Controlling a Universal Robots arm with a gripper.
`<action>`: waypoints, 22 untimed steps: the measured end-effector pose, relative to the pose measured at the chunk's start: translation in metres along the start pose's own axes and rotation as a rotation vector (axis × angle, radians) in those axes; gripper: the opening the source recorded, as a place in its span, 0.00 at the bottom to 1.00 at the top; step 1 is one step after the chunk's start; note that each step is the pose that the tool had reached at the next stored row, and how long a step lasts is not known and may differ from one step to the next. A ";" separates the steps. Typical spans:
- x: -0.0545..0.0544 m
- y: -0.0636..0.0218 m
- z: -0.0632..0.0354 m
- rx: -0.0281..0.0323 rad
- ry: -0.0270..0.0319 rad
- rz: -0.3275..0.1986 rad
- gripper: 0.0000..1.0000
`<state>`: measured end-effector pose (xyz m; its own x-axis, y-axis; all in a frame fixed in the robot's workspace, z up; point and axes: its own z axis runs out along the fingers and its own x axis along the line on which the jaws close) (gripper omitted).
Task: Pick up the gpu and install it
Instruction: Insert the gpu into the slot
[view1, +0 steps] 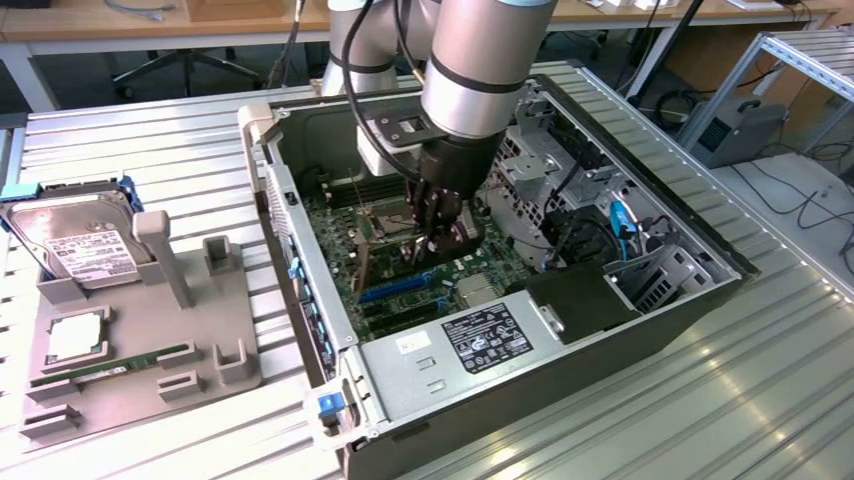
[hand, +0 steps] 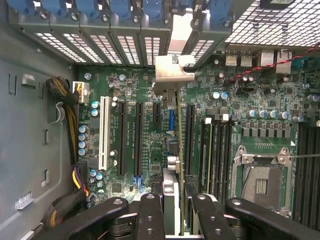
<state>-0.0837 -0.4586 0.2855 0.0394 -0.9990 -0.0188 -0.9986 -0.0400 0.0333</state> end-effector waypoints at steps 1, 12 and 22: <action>0.000 0.0001 0.0001 0.0000 0.0000 0.000 0.27; -0.001 0.0168 0.0019 0.0018 -0.0015 0.039 0.27; -0.002 0.0249 0.0081 0.0022 0.0005 0.072 0.27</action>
<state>-0.1090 -0.4575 0.2783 -0.0326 -0.9993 -0.0159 -0.9990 0.0321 0.0323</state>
